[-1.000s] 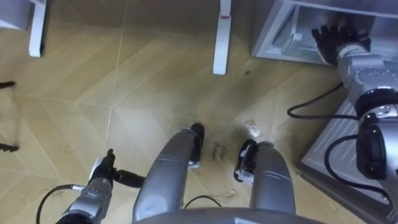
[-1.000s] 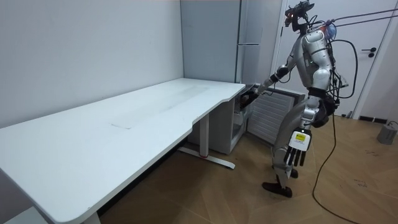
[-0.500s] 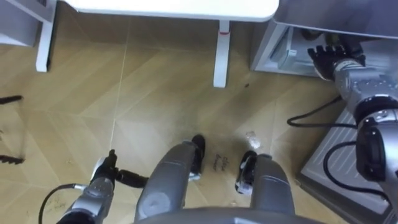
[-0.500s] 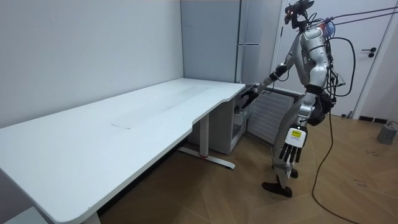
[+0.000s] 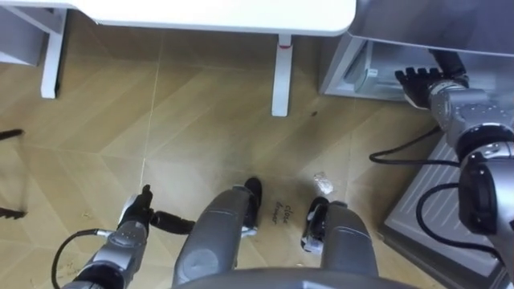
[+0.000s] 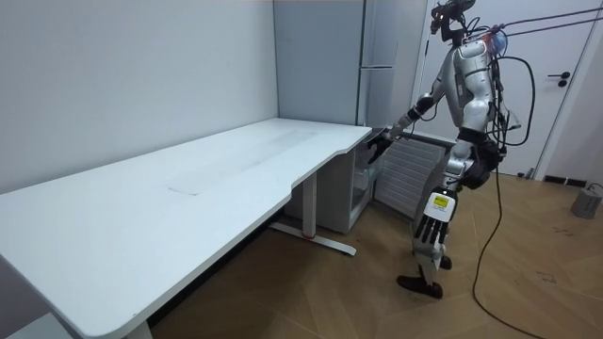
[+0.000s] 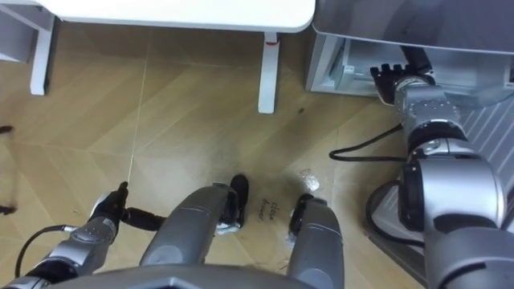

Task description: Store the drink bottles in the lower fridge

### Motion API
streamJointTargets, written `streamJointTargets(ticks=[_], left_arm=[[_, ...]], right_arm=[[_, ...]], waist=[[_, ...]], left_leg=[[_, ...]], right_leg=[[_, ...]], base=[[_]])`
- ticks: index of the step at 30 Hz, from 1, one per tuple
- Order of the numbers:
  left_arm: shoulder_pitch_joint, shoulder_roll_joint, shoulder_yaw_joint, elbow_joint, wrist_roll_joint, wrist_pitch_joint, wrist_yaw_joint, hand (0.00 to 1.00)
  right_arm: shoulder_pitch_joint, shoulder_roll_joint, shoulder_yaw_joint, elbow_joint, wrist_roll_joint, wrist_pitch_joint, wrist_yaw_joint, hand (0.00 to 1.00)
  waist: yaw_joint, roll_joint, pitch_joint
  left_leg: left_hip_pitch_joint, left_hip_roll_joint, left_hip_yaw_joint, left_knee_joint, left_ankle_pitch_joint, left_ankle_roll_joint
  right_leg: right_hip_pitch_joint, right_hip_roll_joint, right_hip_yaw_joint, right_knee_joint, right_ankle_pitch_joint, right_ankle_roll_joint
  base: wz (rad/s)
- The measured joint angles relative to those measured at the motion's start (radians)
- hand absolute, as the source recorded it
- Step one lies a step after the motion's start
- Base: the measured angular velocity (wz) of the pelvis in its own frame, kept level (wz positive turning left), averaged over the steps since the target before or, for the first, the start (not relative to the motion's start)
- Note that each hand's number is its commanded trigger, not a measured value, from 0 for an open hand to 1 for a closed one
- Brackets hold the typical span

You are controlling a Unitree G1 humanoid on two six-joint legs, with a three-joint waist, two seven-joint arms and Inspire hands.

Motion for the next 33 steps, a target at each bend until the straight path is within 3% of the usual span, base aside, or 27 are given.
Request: streamJointTargets(ticks=[10, 16, 18, 19, 22, 23, 27, 33], left_arm=[[-0.006, 0.002, 0.014, 0.029, -0.004, -0.015, 0.000, 0.00], [0.008, 0.003, 0.080, 0.042, 0.004, -0.029, -0.003, 0.00], [0.011, 0.006, 0.092, 0.043, -0.004, -0.029, 0.001, 0.00], [0.009, 0.006, 0.092, 0.043, -0.004, -0.029, 0.001, 0.00], [0.009, 0.007, 0.092, 0.046, -0.004, -0.047, 0.000, 0.00], [0.011, 0.007, 0.092, 0.046, -0.004, -0.051, 0.000, 0.00], [0.033, 0.018, 0.093, 0.047, -0.047, -0.080, 0.000, 0.00], [0.064, 0.019, 0.091, 0.048, -0.068, -0.090, 0.002, 0.00]], right_arm=[[0.042, 0.000, 0.004, -0.044, -0.038, 0.000, 0.017, 0.00], [0.163, 0.000, 0.005, -0.202, -0.162, -0.001, 0.038, 0.00], [0.185, -0.001, 0.008, -0.247, -0.235, -0.001, 0.038, 0.00], [0.186, -0.001, 0.008, -0.247, -0.250, -0.003, 0.038, 0.00], [0.219, -0.002, 0.010, -0.274, -0.377, -0.012, 0.044, 0.00], [0.224, -0.003, 0.011, -0.278, -0.402, -0.017, 0.048, 0.00], [0.324, -0.007, 0.031, -0.366, -0.518, -0.050, 0.057, 0.00], [0.386, -0.006, 0.071, -0.399, -0.623, -0.083, 0.055, 0.00]], waist=[[-0.008, -0.009, -0.0007], [-0.029, -0.011, -0.0057], [-0.053, -0.013, -0.0080], [-0.058, -0.013, -0.0097], [-0.079, -0.017, -0.0348], [-0.080, -0.015, -0.0377], [-0.102, -0.021, -0.0473], [-0.108, -0.021, -0.0467]], left_leg=[[0.002, 0.002, 0.009, 0.007, 0.000, 0.001], [0.013, 0.017, 0.017, 0.011, -0.004, 0.006], [0.013, 0.018, 0.019, 0.009, -0.004, 0.006], [0.013, 0.018, 0.019, 0.009, -0.004, 0.006], [0.030, 0.028, 0.032, 0.008, -0.005, 0.008], [0.035, 0.034, 0.035, 0.004, -0.005, 0.008], [0.100, 0.038, 0.036, -0.036, -0.003, 0.005], [0.123, 0.044, 0.040, -0.045, -0.001, 0.003]], right_leg=[[0.005, -0.001, -0.001, 0.001, 0.000, 0.001], [0.027, 0.016, -0.002, -0.018, 0.007, 0.004], [0.026, 0.017, 0.000, -0.019, 0.011, 0.004], [0.025, 0.017, 0.000, -0.019, 0.012, 0.004], [0.038, 0.035, 0.023, -0.032, 0.021, 0.008], [0.045, 0.040, 0.024, -0.041, 0.028, 0.006], [0.110, 0.050, 0.026, -0.083, 0.037, 0.008], [0.134, 0.055, 0.027, -0.106, 0.051, 0.007]], base=[[0.00], [-0.03], [-0.04], [0.00], [-0.18], [-0.25], [-0.07], [-0.04]])
